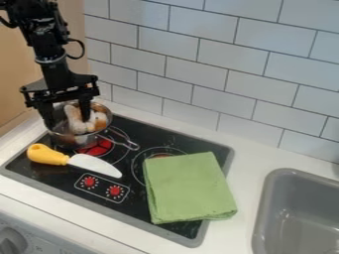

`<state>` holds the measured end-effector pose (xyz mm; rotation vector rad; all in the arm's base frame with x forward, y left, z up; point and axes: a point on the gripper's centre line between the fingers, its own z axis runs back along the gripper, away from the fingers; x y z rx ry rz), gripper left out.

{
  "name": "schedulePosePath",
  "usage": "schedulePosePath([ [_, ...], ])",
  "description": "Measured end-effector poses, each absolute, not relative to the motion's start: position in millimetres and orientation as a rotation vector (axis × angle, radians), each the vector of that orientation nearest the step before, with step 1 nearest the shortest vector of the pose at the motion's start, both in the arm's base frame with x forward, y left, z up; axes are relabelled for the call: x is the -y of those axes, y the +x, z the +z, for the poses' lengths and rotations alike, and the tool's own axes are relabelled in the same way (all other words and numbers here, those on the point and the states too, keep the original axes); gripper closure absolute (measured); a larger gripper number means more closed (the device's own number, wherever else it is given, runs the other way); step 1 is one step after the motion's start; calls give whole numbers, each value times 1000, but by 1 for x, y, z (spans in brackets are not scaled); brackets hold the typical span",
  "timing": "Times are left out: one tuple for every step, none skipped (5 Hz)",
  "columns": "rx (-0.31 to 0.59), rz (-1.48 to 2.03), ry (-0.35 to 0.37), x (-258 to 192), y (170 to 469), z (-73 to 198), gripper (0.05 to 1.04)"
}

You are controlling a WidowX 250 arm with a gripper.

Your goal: Put the white object inside the pot on the left burner

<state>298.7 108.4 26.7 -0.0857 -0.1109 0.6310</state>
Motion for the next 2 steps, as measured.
schedulePosePath([
  [152,619,-85,-105,303,42,73],
  [185,587,-75,-98,306,57,82],
])
